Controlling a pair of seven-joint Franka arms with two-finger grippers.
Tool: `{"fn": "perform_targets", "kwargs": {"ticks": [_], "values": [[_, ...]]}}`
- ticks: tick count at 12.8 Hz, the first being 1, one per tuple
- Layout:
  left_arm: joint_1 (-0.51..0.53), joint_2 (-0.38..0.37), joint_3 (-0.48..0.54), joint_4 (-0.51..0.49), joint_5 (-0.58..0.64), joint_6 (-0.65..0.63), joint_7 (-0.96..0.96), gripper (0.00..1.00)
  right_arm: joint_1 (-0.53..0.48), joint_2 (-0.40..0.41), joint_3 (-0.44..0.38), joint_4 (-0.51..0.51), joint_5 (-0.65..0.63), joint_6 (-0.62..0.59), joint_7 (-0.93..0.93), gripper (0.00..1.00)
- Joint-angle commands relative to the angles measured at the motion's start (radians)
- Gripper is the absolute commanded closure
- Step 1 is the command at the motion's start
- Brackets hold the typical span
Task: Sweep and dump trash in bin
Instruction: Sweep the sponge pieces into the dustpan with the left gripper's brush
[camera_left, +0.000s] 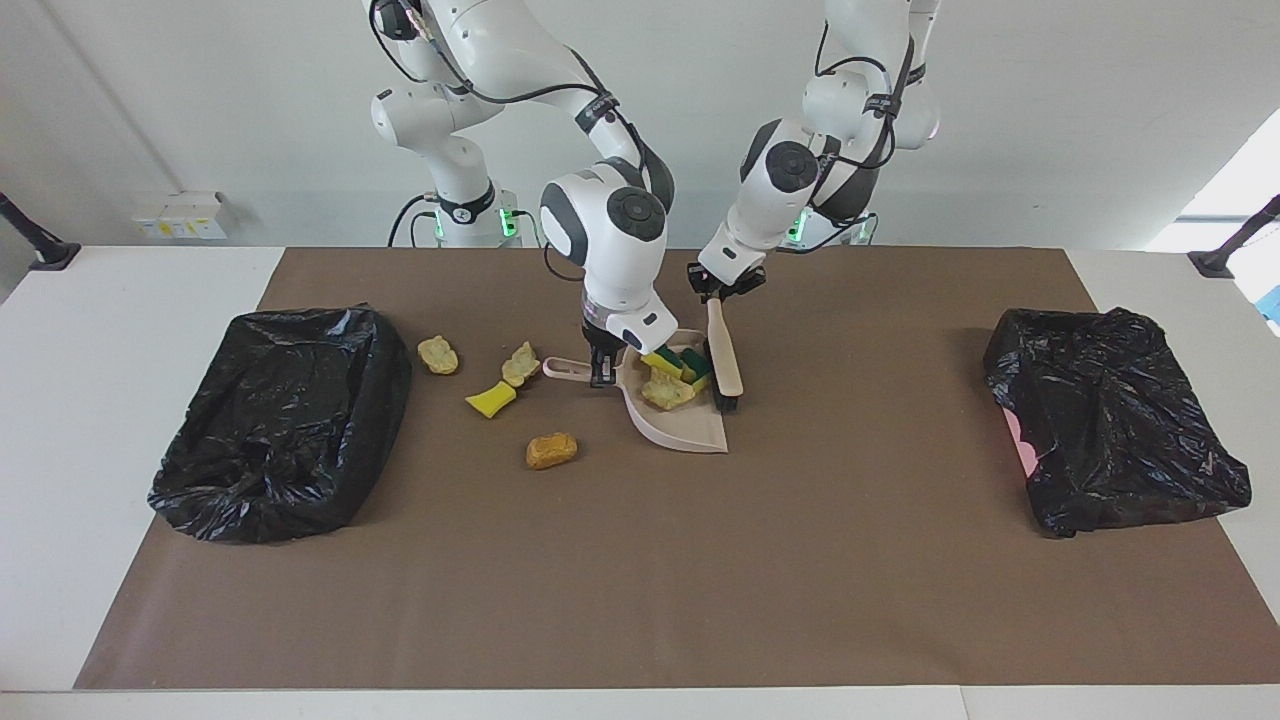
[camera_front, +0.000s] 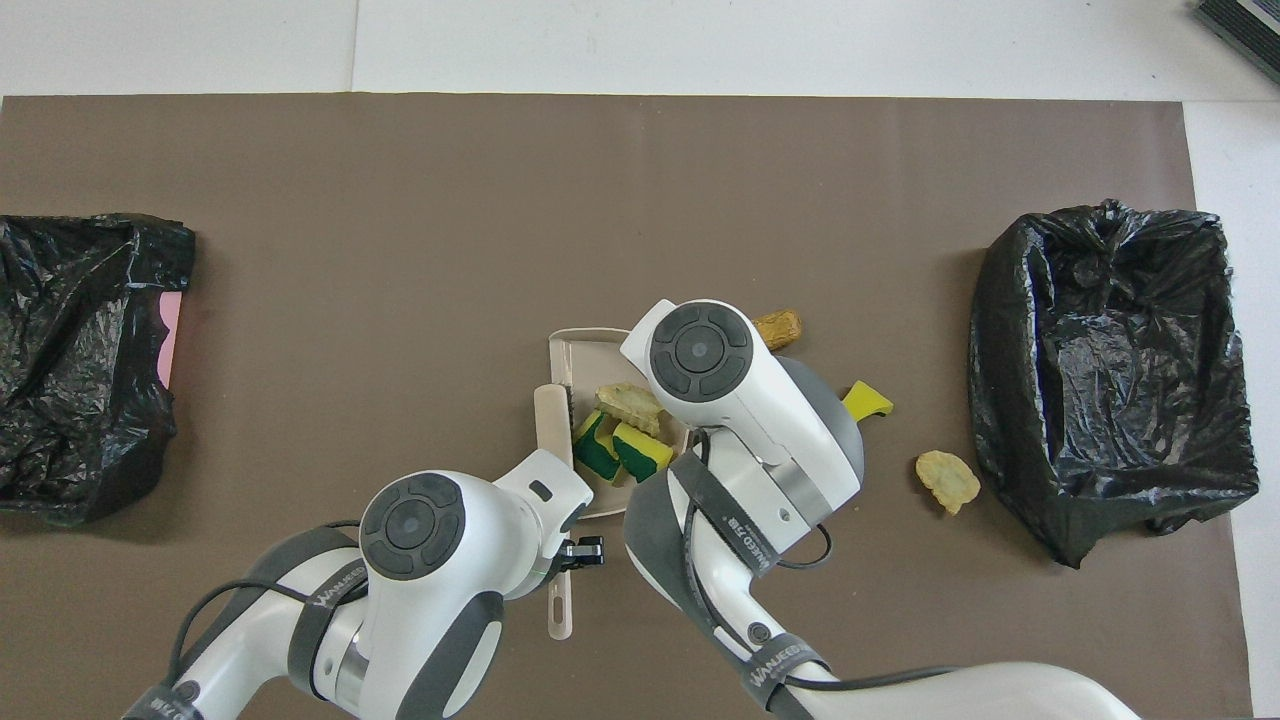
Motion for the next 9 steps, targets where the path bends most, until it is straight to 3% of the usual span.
{"fn": "perform_targets", "kwargs": {"ticks": [1, 6, 9], "values": [[-0.024, 0.038, 0.018, 0.054, -0.016, 0.006, 0.017, 1.00, -0.022, -0.019, 0.005, -0.014, -0.022, -0.009, -0.016, 1.00], [-0.003, 0.044, 0.024, 0.061, -0.003, -0.025, -0.077, 1.00, -0.038, -0.033, 0.005, -0.008, -0.019, -0.008, -0.018, 1.00], [0.025, 0.046, 0.024, 0.133, 0.069, -0.140, -0.101, 1.00, -0.077, -0.065, 0.006, -0.008, -0.011, -0.012, -0.062, 1.00]]}}
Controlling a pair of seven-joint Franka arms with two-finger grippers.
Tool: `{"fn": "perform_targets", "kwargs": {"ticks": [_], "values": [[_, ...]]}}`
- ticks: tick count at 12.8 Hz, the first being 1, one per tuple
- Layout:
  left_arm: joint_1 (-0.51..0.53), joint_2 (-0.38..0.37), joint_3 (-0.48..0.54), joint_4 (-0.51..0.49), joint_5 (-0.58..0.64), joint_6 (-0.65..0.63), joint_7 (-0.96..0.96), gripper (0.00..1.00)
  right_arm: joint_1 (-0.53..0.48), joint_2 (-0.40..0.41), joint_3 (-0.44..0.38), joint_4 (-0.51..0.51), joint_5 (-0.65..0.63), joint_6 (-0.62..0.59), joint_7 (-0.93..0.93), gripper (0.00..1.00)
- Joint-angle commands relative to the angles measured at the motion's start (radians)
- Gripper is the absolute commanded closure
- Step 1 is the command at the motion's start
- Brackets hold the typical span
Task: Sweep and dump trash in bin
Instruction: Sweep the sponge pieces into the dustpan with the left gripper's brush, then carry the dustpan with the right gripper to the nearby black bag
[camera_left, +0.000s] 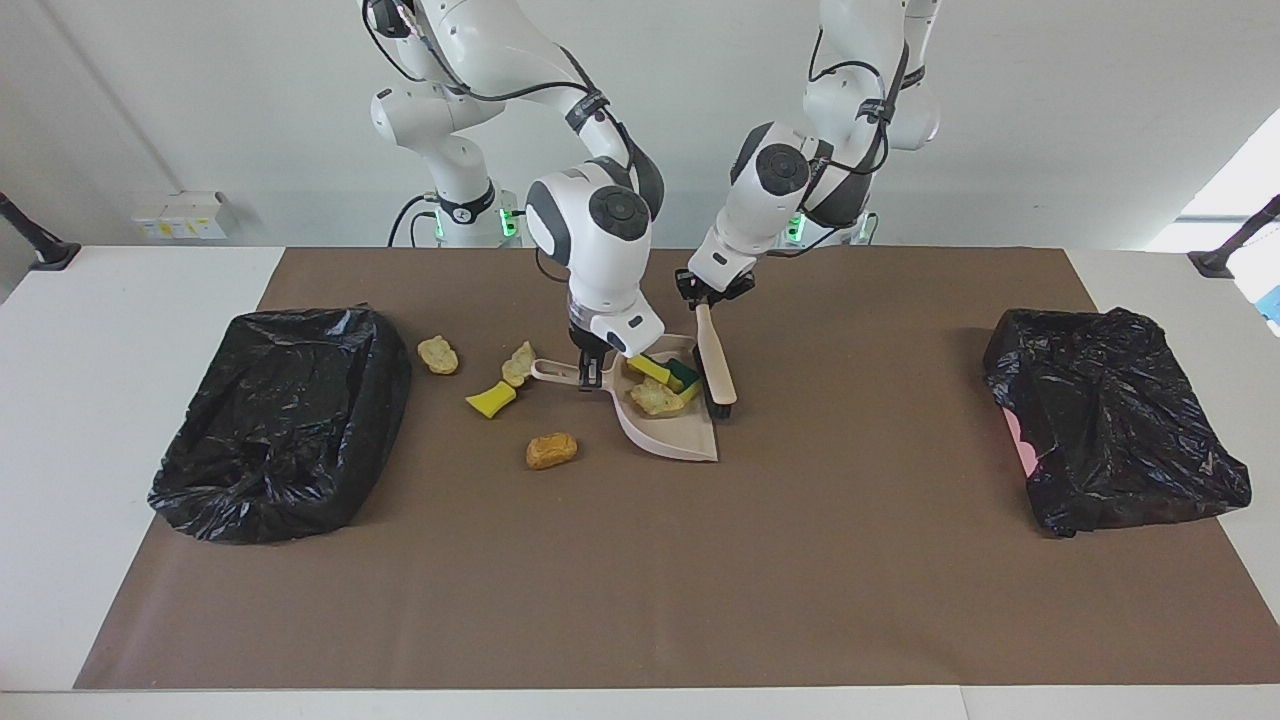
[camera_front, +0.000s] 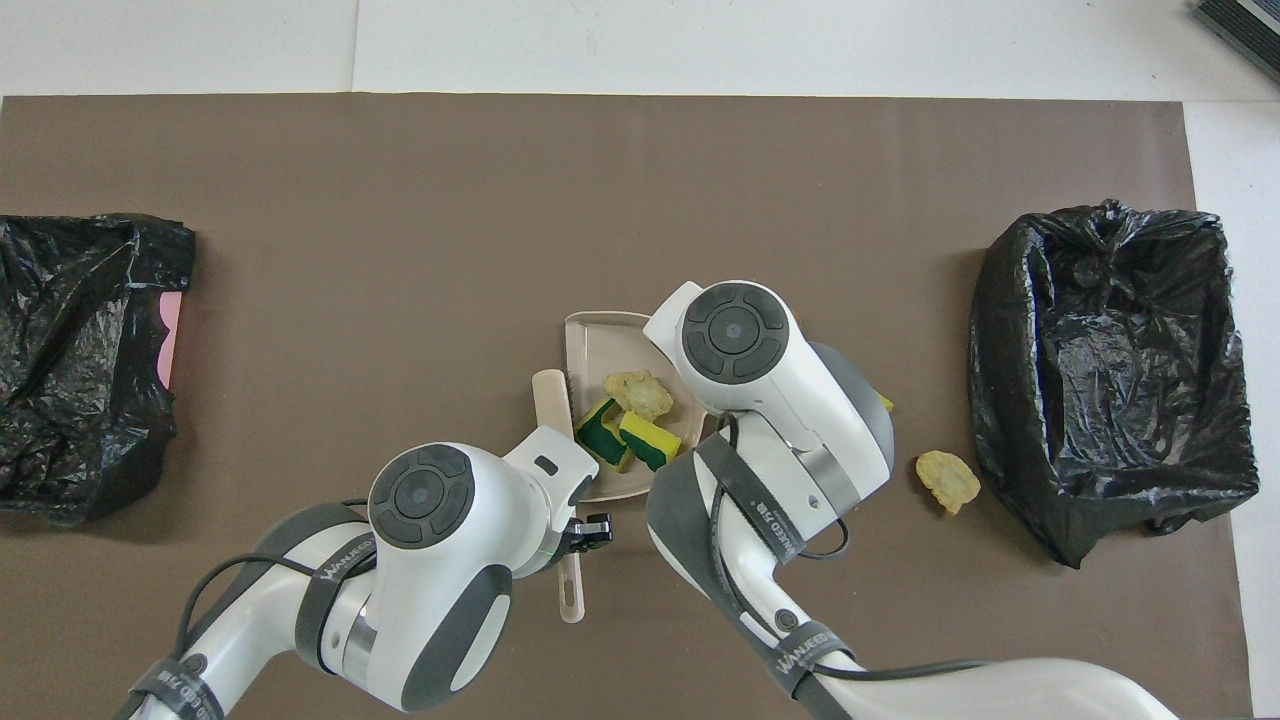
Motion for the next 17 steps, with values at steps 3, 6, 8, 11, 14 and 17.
{"fn": "perform_targets", "kwargs": {"ticks": [3, 6, 8, 11, 14, 17], "values": [[0.054, -0.006, -0.001, 0.119, 0.084, -0.178, -0.021, 1.00, -0.064, -0.073, 0.009, -0.012, -0.002, -0.036, -0.084, 1.00], [0.062, -0.053, -0.004, 0.186, 0.085, -0.320, -0.064, 1.00, -0.125, -0.097, 0.010, 0.008, 0.001, -0.093, -0.140, 1.00], [0.016, -0.073, -0.018, 0.166, 0.085, -0.304, -0.161, 1.00, -0.204, -0.117, 0.009, 0.020, 0.038, -0.125, -0.237, 1.00], [-0.088, -0.081, -0.021, 0.071, 0.085, -0.193, -0.182, 1.00, -0.322, -0.120, 0.006, 0.063, 0.060, -0.183, -0.361, 1.00], [-0.172, -0.062, -0.023, -0.050, 0.085, -0.032, -0.244, 1.00, -0.440, -0.140, 0.001, 0.091, 0.058, -0.222, -0.455, 1.00], [-0.189, -0.075, -0.024, -0.077, 0.082, -0.021, -0.251, 1.00, -0.559, -0.153, -0.001, 0.109, 0.041, -0.229, -0.558, 1.00]]}}
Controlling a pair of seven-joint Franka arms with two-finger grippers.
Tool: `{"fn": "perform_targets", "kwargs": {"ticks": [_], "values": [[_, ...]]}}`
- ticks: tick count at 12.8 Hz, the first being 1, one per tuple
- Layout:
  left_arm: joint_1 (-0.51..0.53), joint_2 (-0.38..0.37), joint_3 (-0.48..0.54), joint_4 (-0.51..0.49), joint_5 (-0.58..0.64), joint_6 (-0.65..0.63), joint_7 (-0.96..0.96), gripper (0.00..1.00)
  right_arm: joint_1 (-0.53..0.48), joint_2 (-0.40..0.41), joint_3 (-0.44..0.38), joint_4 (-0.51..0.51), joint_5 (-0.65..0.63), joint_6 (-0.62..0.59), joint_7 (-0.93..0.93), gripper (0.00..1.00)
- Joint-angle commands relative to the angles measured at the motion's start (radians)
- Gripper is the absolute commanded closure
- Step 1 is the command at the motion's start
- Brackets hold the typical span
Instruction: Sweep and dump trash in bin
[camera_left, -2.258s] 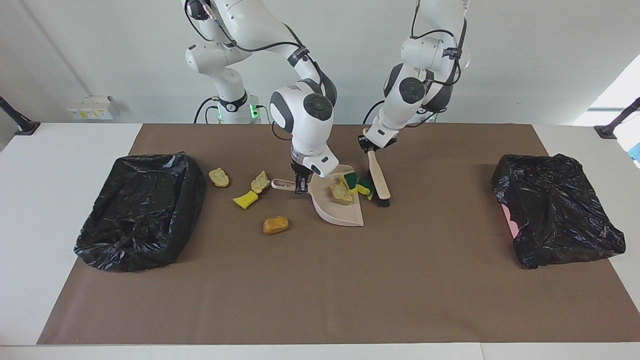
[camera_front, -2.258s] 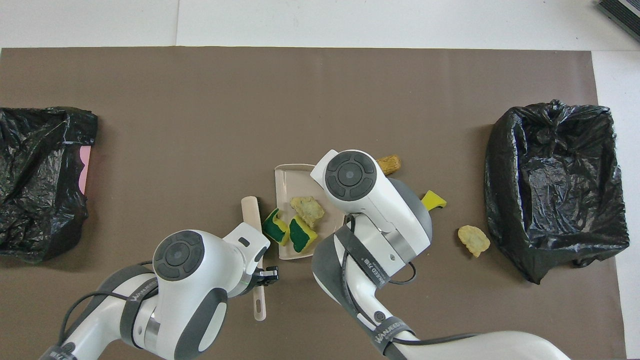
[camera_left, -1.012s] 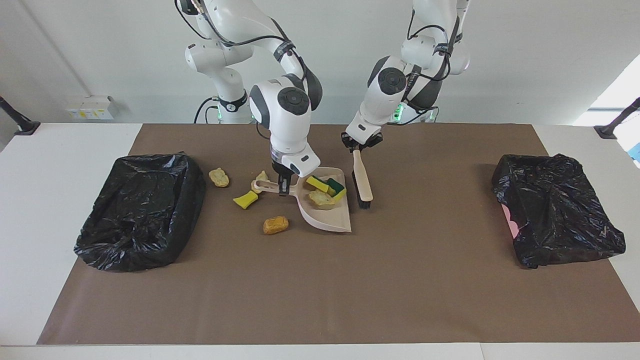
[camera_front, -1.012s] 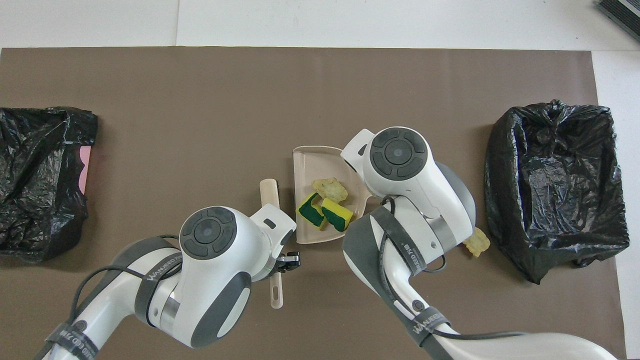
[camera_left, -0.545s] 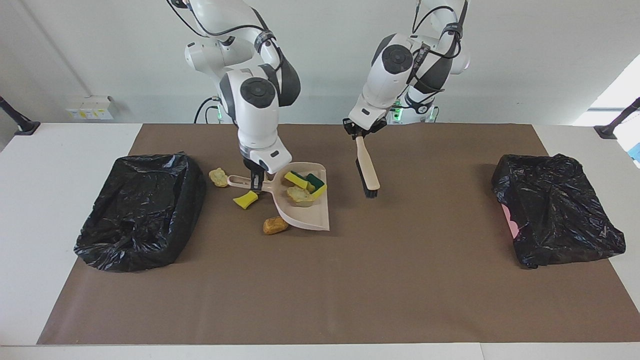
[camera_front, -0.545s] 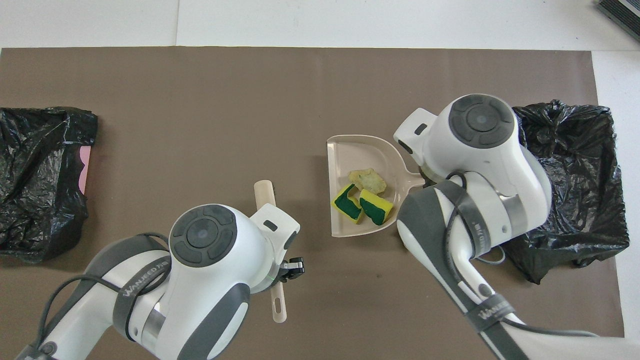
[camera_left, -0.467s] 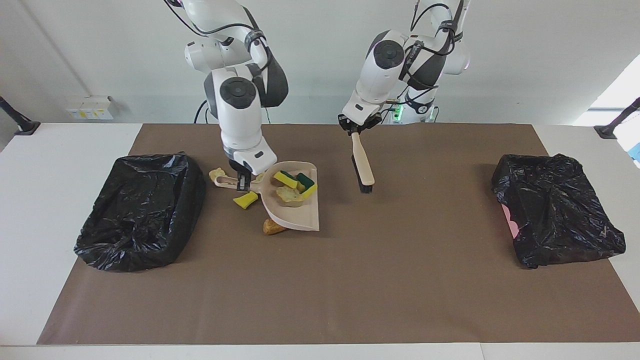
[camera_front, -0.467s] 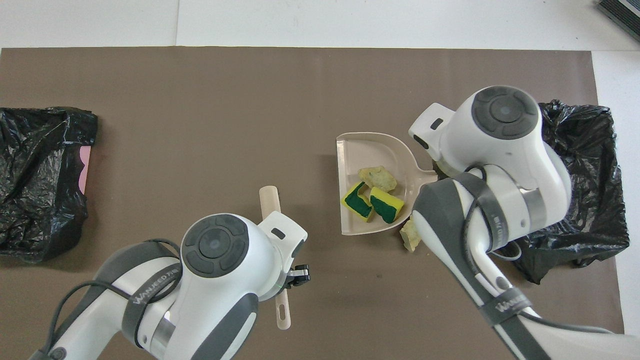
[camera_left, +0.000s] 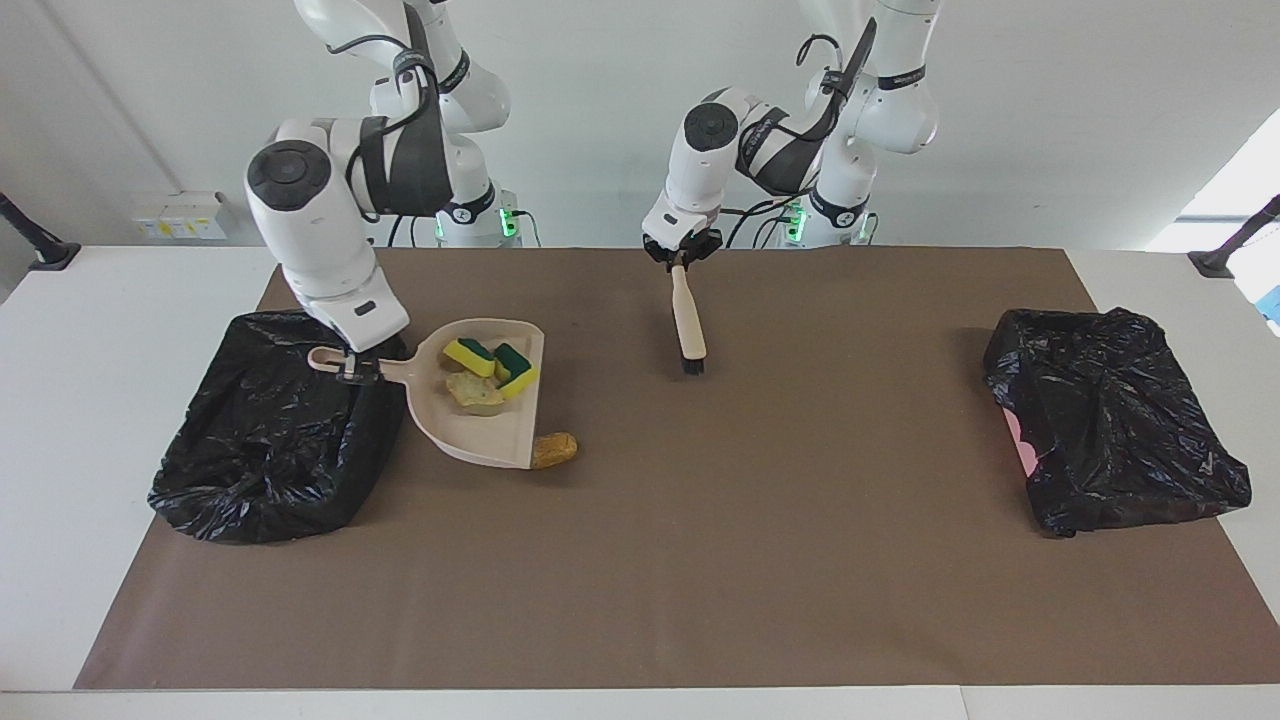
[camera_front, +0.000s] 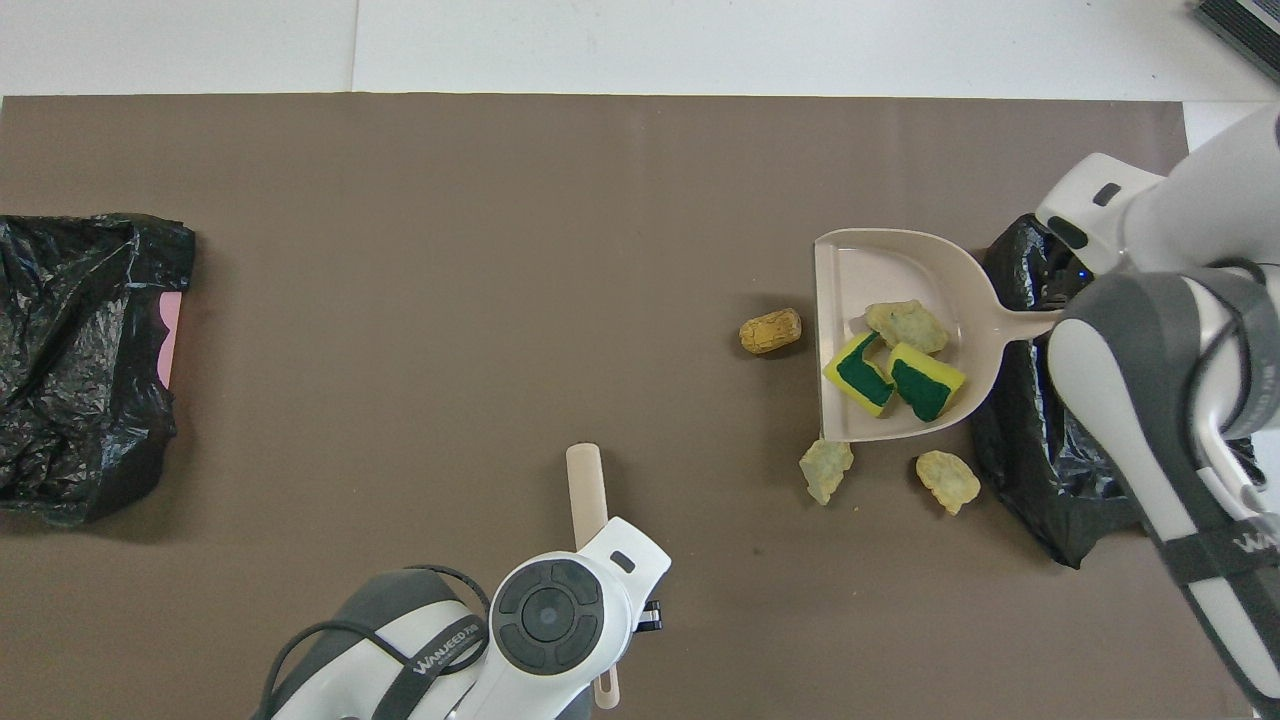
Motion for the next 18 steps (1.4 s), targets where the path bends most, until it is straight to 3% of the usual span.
{"fn": "perform_targets", "kwargs": {"ticks": [1, 8, 14, 15, 18], "values": [[-0.043, -0.030, 0.014, -0.025, 0.011, 0.041, -0.018, 1.00, -0.094, -0.018, 0.005, 0.022, 0.007, -0.026, -0.083, 1.00], [-0.063, 0.016, 0.014, -0.035, 0.001, 0.116, -0.041, 1.00, -0.330, -0.020, 0.004, 0.030, -0.091, 0.024, -0.284, 1.00], [-0.063, 0.022, 0.014, -0.061, -0.002, 0.145, -0.032, 1.00, -0.393, -0.040, 0.004, 0.007, -0.251, 0.082, -0.275, 1.00], [-0.061, 0.028, 0.014, -0.059, -0.002, 0.150, -0.032, 0.93, -0.395, -0.040, 0.004, 0.004, -0.271, 0.107, -0.272, 1.00], [-0.057, 0.033, 0.014, -0.058, -0.002, 0.156, -0.042, 0.41, -0.378, -0.033, 0.005, 0.004, -0.412, 0.170, -0.213, 1.00]]}}
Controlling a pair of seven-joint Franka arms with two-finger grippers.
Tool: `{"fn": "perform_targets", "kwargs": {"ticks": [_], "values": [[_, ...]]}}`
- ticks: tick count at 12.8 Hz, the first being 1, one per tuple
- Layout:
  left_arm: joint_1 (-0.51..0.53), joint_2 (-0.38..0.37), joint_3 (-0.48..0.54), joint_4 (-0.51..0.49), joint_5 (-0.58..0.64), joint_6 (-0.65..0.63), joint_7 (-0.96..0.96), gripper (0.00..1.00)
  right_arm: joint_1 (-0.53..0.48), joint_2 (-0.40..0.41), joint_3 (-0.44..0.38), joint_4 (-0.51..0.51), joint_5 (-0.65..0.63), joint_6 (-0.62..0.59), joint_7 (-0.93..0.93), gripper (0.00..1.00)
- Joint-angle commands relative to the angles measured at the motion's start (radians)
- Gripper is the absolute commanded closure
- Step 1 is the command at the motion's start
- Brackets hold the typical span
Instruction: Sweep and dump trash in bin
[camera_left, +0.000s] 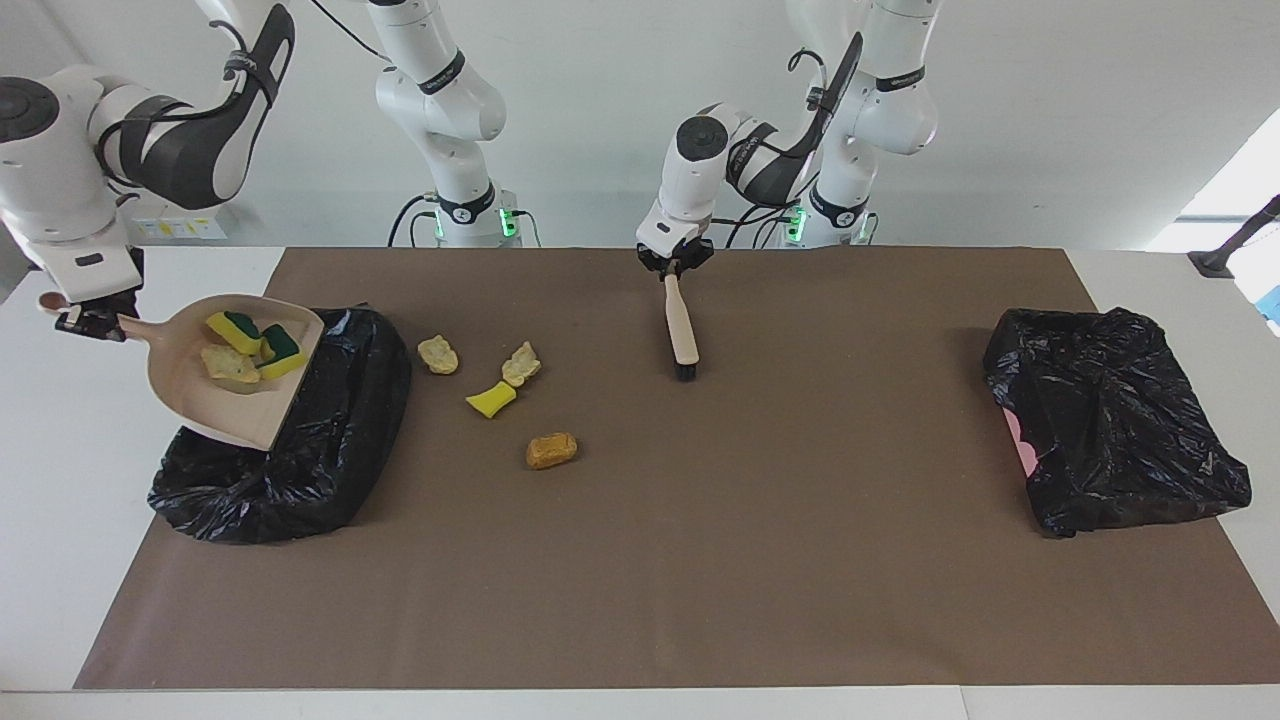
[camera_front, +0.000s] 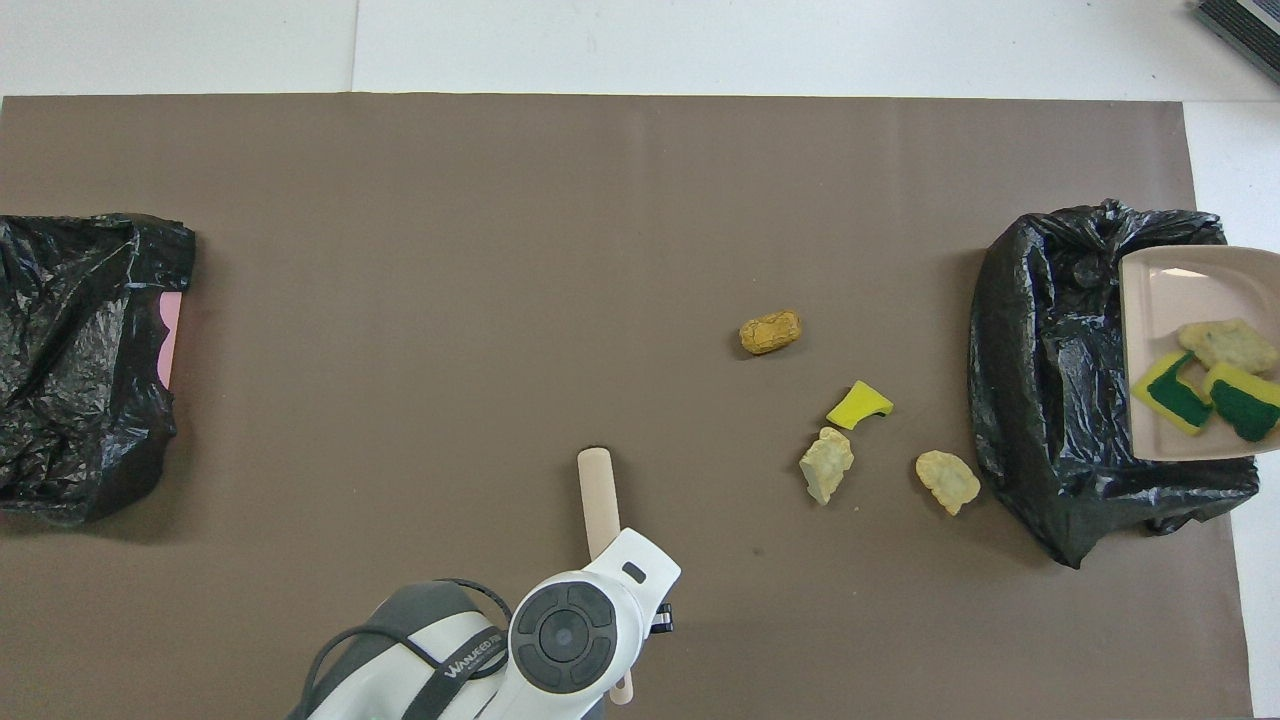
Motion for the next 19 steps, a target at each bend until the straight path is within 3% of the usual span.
{"fn": "perform_targets", "kwargs": {"ticks": [1, 3, 5, 9, 12, 19], "values": [[-0.011, -0.002, 0.015, -0.007, -0.001, 0.021, -0.015, 0.30, 0.019, -0.018, 0.019, -0.023, -0.137, 0.024, 0.054, 1.00], [0.009, -0.002, 0.023, 0.010, -0.001, 0.001, -0.009, 0.01, 0.045, -0.023, 0.019, -0.024, -0.189, -0.005, 0.056, 1.00], [0.095, -0.003, 0.023, 0.042, 0.006, -0.025, -0.003, 0.00, 0.080, -0.039, 0.021, -0.024, -0.296, -0.013, 0.077, 1.00], [0.279, -0.015, 0.026, 0.084, 0.028, -0.054, 0.026, 0.00, 0.103, -0.086, 0.022, -0.055, -0.346, -0.050, 0.108, 1.00], [0.399, -0.009, 0.026, 0.093, 0.087, -0.076, 0.095, 0.00, 0.098, -0.101, 0.022, -0.055, -0.347, -0.048, 0.100, 1.00], [0.702, -0.023, 0.029, 0.127, 0.146, -0.151, 0.473, 0.00, 0.077, -0.138, 0.015, -0.033, -0.297, -0.047, 0.100, 1.00]]}}
